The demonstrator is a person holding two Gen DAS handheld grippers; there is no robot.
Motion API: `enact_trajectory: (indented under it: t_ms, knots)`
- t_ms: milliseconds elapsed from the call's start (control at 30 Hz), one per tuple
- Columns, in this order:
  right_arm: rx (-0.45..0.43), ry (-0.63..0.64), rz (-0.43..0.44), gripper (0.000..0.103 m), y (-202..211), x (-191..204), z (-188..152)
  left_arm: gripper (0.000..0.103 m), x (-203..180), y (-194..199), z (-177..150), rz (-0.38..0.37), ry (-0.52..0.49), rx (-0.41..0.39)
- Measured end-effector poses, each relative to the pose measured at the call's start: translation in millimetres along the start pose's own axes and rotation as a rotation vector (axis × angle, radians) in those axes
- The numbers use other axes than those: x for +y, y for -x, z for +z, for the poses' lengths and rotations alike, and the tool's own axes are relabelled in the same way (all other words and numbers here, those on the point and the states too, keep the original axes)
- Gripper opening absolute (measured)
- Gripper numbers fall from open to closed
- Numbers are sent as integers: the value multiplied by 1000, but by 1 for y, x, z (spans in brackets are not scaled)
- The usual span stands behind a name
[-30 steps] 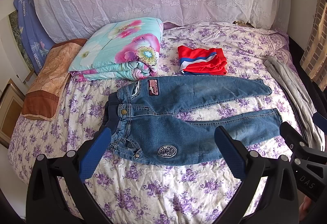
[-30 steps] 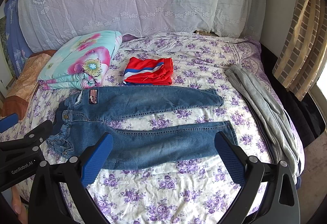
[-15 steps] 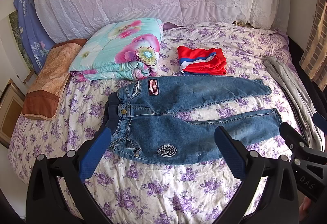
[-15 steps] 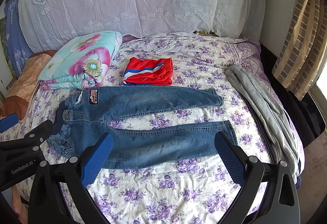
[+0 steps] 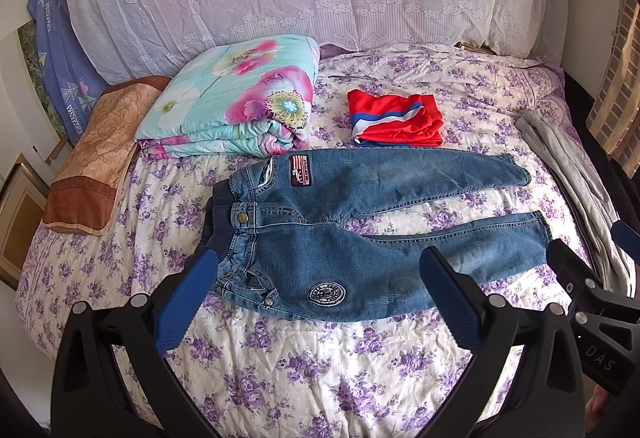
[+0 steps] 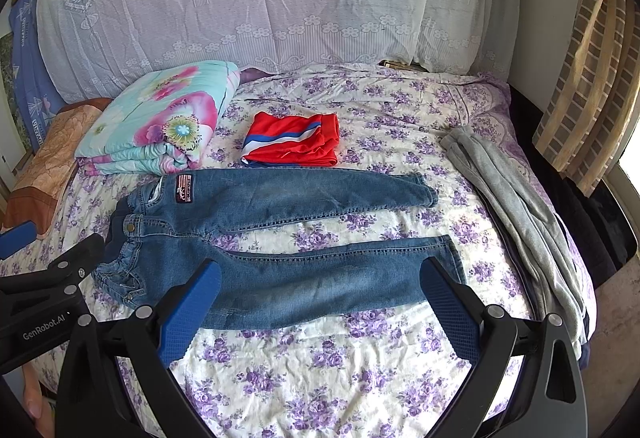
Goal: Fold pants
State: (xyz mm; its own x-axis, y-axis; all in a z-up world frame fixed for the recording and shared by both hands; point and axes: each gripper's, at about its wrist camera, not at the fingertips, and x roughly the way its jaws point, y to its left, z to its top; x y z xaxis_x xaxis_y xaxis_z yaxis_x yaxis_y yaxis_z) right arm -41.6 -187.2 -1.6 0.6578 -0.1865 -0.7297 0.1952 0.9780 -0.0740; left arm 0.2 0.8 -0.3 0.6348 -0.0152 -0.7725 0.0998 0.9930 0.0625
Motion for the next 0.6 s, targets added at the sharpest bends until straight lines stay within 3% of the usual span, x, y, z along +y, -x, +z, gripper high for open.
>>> enact_trajectory:
  t_ms: [600]
  knots:
    - [0,0,1,100,-2,1,0,98,3,-1,-8,0,1,0]
